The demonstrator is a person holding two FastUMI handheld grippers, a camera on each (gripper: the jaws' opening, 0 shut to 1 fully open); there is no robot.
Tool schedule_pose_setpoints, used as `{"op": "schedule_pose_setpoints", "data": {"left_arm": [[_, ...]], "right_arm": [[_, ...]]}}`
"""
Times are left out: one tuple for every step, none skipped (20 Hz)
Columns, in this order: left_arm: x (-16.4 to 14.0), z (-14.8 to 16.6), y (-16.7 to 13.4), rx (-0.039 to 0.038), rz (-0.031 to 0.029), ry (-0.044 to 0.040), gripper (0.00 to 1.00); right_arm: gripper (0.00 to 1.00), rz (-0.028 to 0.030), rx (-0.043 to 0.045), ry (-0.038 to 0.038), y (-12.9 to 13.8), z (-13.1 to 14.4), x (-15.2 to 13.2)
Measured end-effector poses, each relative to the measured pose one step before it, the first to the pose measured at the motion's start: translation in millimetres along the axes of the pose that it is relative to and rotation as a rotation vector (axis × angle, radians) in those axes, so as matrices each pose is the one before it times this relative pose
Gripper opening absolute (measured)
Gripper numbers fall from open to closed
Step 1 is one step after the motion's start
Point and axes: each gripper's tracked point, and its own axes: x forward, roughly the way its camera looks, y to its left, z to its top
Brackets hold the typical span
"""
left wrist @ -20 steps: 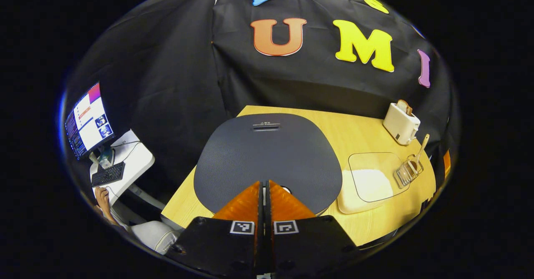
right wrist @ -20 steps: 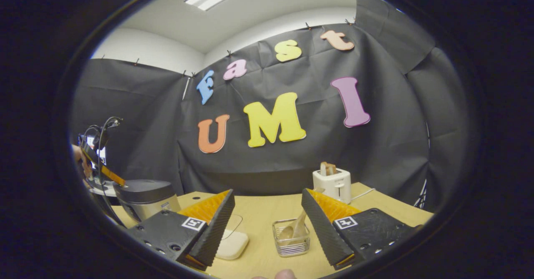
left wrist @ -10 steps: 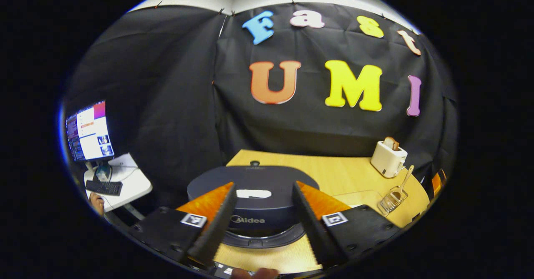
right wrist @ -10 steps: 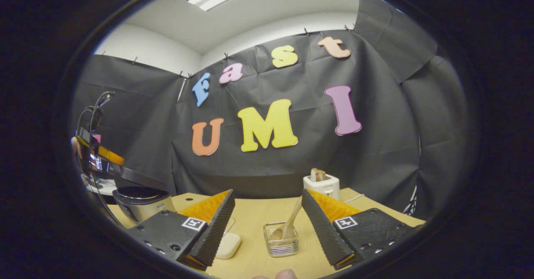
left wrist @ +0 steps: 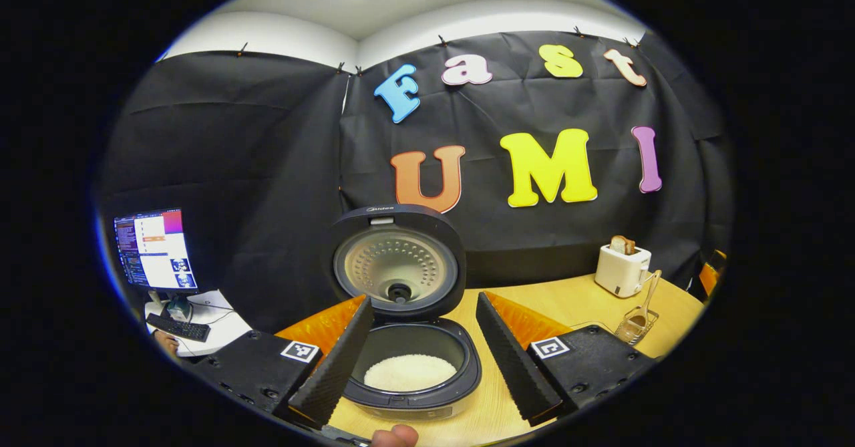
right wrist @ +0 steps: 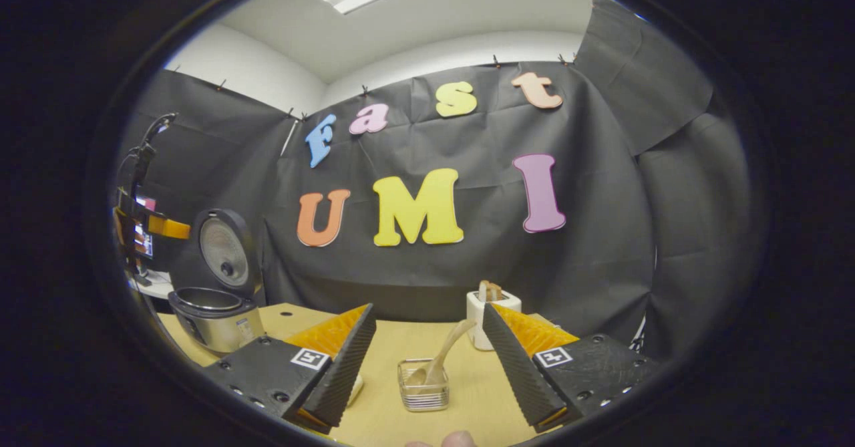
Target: Close the left gripper, press the button to open the rice cooker; take a wooden spoon from the chopstick holder with the right hand, scoop a spoonful of rice and pour it into the rice cooker, then put the wooden spoon back into the chopstick holder.
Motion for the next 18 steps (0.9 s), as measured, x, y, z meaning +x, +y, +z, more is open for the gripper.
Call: {"op": "schedule_pose_setpoints", "data": {"left_arm": [[-5.47, -4.19, -3.89, -0.00933, -0.00864, -0.00853, 0.99], [-3.87, -4.22, -3.13, -0.00236, -0.00613, -0.01163, 0.99], [-2.57, -4.5, -1.28, 0.00435, -0.00261, -0.00353, 0.99], [-1.68, -4.13, -0.21, 0.00346, 0.00472, -0.00273, 0.99], [-1.68, -5.24, -0.8, 0.00194, 0.00599, 0.00248, 0.99], [-1.52, -4.96, -1.83, 0.00121, -0.00053, 0.0031, 0.99], [-1.24, -4.69, -1.55, -0.00108, 0.00177, 0.00224, 0.99], [-1.0, -3.88, -0.54, -0.00065, 0.00442, -0.00317, 0.99], [0.34, -4.24, -0.24, -0.00347, 0.00148, -0.00069, 0.99], [-0.06, -4.05, -1.59, -0.00567, -0.00559, 0.00483, 0.99], [-0.81, -4.18, -3.72, -0.00458, -0.00369, 0.00465, 0.99], [1.0, -3.59, -1.35, -0.00177, -0.0026, 0.00433, 0.99], [1.11, -3.4, -0.05, 0.00009, -0.00006, 0.00281, 0.99], [0.55, -1.31, -0.59, -0.00049, 0.00328, 0.00161, 0.99], [0.99, -1.09, -1.39, -0.00185, -0.00087, -0.00212, 0.99], [0.19, -1.22, -3.01, 0.00013, -0.00398, -0.0019, 0.99], [0.45, -1.27, -1.42, 0.00322, -0.0026, 0.00127, 0.99], [0.25, -2.26, -1.11, 0.00789, -0.00272, 0.0086, 0.99]], "right_arm": [[0.91, -0.01831, -0.00338, 0.01786, -6.83, -4.77, 2.45], [0.95, -0.01921, -0.01331, 0.01487, -7.38, -3.29, 2.53], [0.96, -0.01074, -0.0087, 0.01184, -3.35, -3.24, 2.25], [0.96, -0.00091, -0.00319, 0.01104, -1.62, -2.97, 3.92], [0.96, -0.00236, -0.00097, 0.013, -2.47, -4.02, 4.85], [0.96, 0.00051, 0.00407, 0.01775, -2.52, -4.37, 6.96], [0.95, 0.00797, 0.01135, 0.01937, -0.49, -4.78, 7.3], [0.95, 0.01744, 0.02976, 0.03748, 2.81, -8.44, 7.02], [0.92, 0.02698, 0.04806, 0.03357, 4.27, -6.7, 5.59], [0.92, 0.01974, 0.04057, 0.02809, 2.36, -6.48, 7.23], [0.92, 0.00603, 0.01485, 0.0262, -1.97, -6.57, 7.87], [0.95, -0.00044, 0.00202, 0.02627, -3.04, -5.94, 8.29], [0.92, 0.00306, 0.00124, 0.02236, -1.36, -4.02, 8.58], [0.96, 0.00049, -0.00014, 0.01892, -2.02, -2.52, 9.71], [0.92, -0.00458, 0.00011, 0.01573, -3.53, -2.45, 8.69], [0.92, -0.00232, 0.00024, 0.01111, -3.22, -1.13, 8.51], [0.92, -0.01003, -0.00291, 0.01427, -4.91, -1.92, 10.27], [0.92, -0.0064, 0.00142, 0.01763, -4.57, -3.32, 10.58]]}}
